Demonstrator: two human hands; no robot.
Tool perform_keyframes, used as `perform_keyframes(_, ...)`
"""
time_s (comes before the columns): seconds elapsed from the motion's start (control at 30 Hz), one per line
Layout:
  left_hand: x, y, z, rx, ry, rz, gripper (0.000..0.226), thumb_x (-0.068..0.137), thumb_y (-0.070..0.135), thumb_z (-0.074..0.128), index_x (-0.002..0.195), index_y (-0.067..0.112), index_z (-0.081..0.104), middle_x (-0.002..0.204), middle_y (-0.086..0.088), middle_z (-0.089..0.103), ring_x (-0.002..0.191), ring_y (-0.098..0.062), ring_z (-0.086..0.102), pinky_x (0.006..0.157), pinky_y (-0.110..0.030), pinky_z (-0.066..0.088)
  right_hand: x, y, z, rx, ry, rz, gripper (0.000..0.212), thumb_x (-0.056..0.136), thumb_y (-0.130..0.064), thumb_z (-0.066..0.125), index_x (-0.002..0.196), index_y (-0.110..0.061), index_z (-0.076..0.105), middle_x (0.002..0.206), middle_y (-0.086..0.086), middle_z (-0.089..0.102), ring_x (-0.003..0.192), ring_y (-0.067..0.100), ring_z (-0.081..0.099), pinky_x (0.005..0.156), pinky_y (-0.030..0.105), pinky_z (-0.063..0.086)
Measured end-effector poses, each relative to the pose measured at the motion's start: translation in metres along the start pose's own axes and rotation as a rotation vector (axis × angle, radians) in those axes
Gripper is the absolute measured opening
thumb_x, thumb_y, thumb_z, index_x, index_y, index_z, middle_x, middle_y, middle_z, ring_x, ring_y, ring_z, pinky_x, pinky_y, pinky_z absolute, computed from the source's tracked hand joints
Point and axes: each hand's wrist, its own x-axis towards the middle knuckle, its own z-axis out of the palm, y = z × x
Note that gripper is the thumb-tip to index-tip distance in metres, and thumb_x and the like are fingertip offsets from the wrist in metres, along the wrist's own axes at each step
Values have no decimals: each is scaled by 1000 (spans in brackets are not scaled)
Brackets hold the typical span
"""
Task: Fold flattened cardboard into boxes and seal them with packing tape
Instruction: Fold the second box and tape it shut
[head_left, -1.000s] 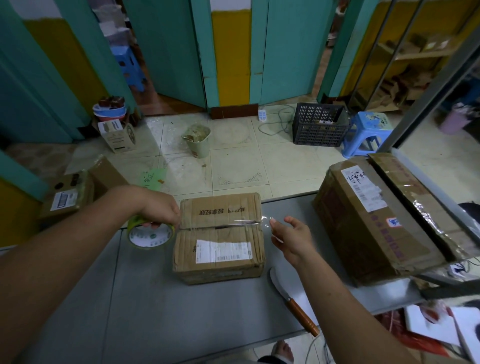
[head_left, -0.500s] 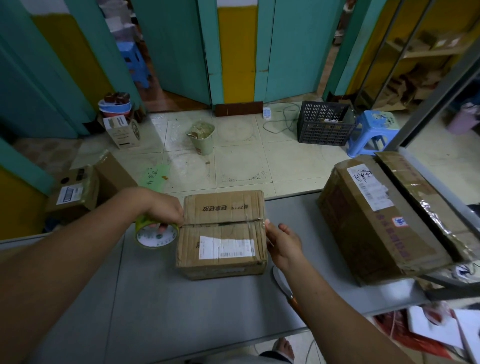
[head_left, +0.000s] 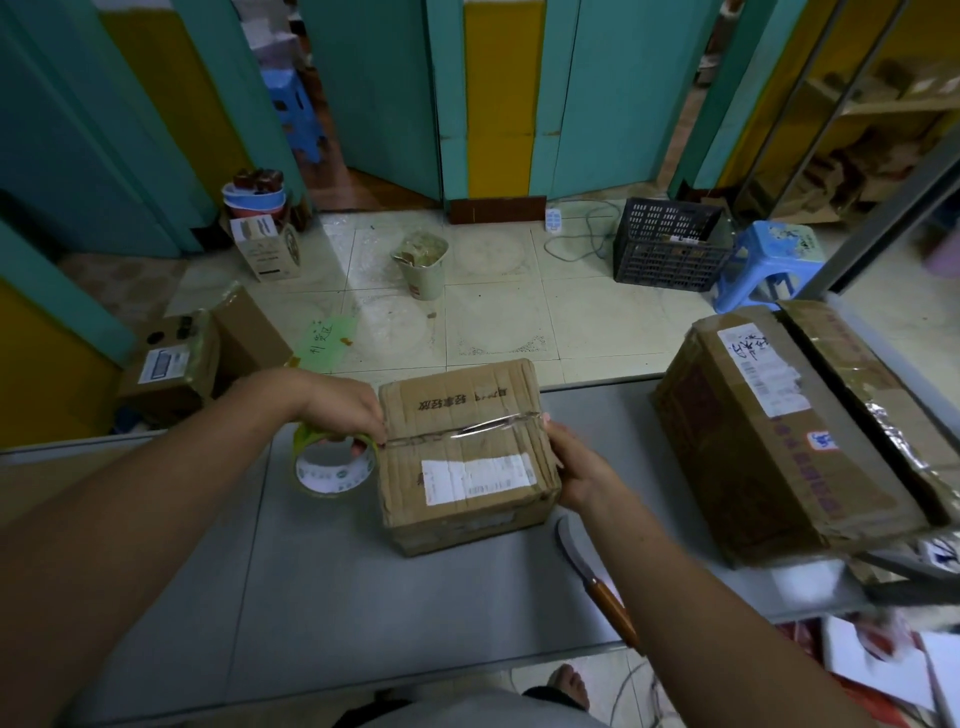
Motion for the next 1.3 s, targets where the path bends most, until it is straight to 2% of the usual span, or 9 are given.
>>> perform_keyframes(0.2, 5, -17, 31, -155, 90, 99, 30, 103, 21, 64, 75, 16, 73, 59, 14, 64, 52, -4, 50, 52, -17, 42, 4, -2, -9, -73, 15, -13, 57, 93, -30, 78, 140, -6, 57, 131, 27, 68, 115, 44, 70, 90, 56, 59)
perform_keyframes(0.4, 9, -25, 45, -162, 179, 137, 33, 104, 24, 65, 71, 21, 68, 56, 22, 63, 51, 3, 52, 55, -17, 42, -2, 12, -25, -79, 113, -65, 40, 94, -7, 71, 134, -7, 65, 130, 27, 68, 119, 42, 68, 108, 57, 52)
perform_keyframes(0.53, 5, -26, 46, -143, 165, 130, 34, 104, 29, 64, 71, 25, 72, 66, 22, 68, 62, 6, 57, 66, -18, 46, -32, -14, 3, -326, 450, -561, 21, 101, -8, 62, 105, -26, 72, 113, 1, 76, 105, 21, 72, 86, 33, 59)
perform_keyframes(0.67, -1, -23, 45, -147, 153, 121, 32, 101, 35, 65, 74, 22, 76, 75, 11, 71, 73, -9, 59, 77, -30, 48, -70, -29, 60, -1062, 124, -1018, 19, 103, -38, 54, 116, -42, 66, 113, -25, 67, 109, -2, 62, 91, 27, 53)
perform_keyframes(0.73, -4, -22, 42, -150, 149, 91, 34, 99, 38, 65, 73, 20, 77, 72, 10, 69, 70, -12, 56, 77, -33, 47, -75, -13, 81, -1398, -81, -1041, 40, 101, -53, 51, 136, -35, 60, 134, -17, 62, 126, 7, 54, 106, 37, 46)
perform_keyframes(0.87, -8, -23, 35, -131, 94, 34, 36, 94, 41, 62, 98, 11, 81, 79, 7, 78, 70, -7, 62, 79, -31, 50, -64, 18, 88, -1913, -91, -966, 75, 101, -72, 36, 162, -30, 32, 170, -11, 27, 158, 14, 17, 129, 46, 14)
perform_keyframes(1.07, -7, -35, 27, -245, -2, 21, 28, 96, 36, 70, 107, 14, 82, 92, -1, 82, 80, -8, 72, 75, -23, 51, -55, 33, 75, -2037, -72, -1031, 85, 101, -77, 24, 168, -25, 12, 174, -10, 5, 161, 10, -5, 131, 47, 3)
perform_keyframes(1.2, -10, -33, 24, -164, -14, 38, 22, 101, 33, 65, 108, 21, 82, 82, 12, 78, 77, -4, 67, 68, -17, 49, -54, 31, 77, -2096, -60, -975, 89, 100, -78, 19, 168, -23, -1, 173, -9, -8, 159, 10, -15, 131, 46, -1)
perform_keyframes(1.3, -12, -31, 26, -58, 7, 55, 24, 105, 36, 59, 110, 24, 80, 89, 13, 76, 85, -6, 66, 88, -28, 54, -53, 30, 78, -2122, -71, -950, 90, 100, -78, 16, 167, -22, -5, 173, -8, -13, 159, 11, -19, 131, 45, -4)
